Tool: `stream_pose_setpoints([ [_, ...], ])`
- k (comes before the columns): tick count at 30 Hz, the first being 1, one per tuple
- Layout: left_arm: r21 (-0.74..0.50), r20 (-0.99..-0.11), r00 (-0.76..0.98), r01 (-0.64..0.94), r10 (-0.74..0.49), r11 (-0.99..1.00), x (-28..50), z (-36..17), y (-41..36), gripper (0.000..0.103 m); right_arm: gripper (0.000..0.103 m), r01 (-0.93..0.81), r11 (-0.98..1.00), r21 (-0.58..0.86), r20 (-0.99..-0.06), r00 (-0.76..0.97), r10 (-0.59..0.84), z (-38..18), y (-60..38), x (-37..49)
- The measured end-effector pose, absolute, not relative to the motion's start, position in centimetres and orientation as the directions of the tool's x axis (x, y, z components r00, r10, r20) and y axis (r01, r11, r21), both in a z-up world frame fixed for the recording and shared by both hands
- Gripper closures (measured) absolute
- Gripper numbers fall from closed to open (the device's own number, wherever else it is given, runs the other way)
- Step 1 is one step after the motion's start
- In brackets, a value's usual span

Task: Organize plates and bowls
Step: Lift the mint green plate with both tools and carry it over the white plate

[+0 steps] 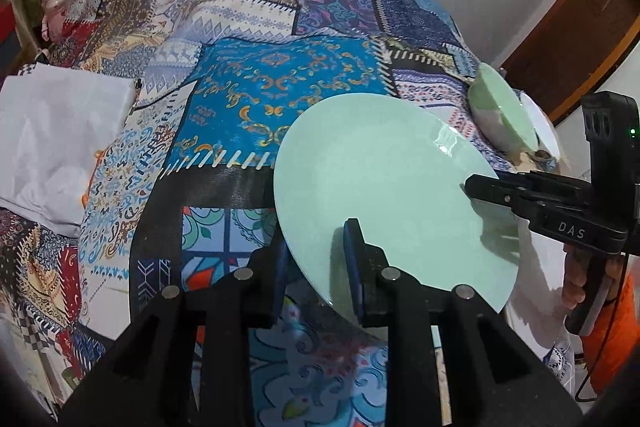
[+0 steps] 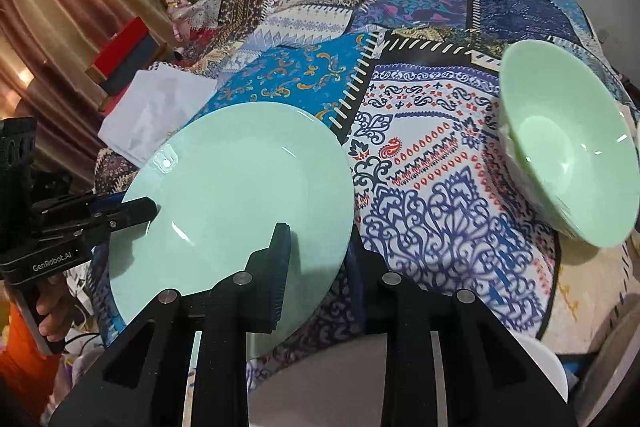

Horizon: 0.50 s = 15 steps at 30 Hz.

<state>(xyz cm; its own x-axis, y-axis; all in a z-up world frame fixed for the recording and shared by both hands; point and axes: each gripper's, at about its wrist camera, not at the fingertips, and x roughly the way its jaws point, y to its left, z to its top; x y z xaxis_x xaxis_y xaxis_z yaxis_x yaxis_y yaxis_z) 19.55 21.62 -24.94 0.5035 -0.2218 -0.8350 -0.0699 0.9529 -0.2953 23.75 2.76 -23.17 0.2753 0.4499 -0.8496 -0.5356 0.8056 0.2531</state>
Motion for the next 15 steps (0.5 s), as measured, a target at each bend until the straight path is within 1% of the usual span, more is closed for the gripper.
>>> stream_pose_setpoints([
  [15,-0.277,-0.801,0.556,-0.015,-0.223,0.961,16.1,-20.3,18.2,0.078,0.079,-0.531,0.808,0.255,-0.803,0.350,0.483,-19.5,-0.4,20.3],
])
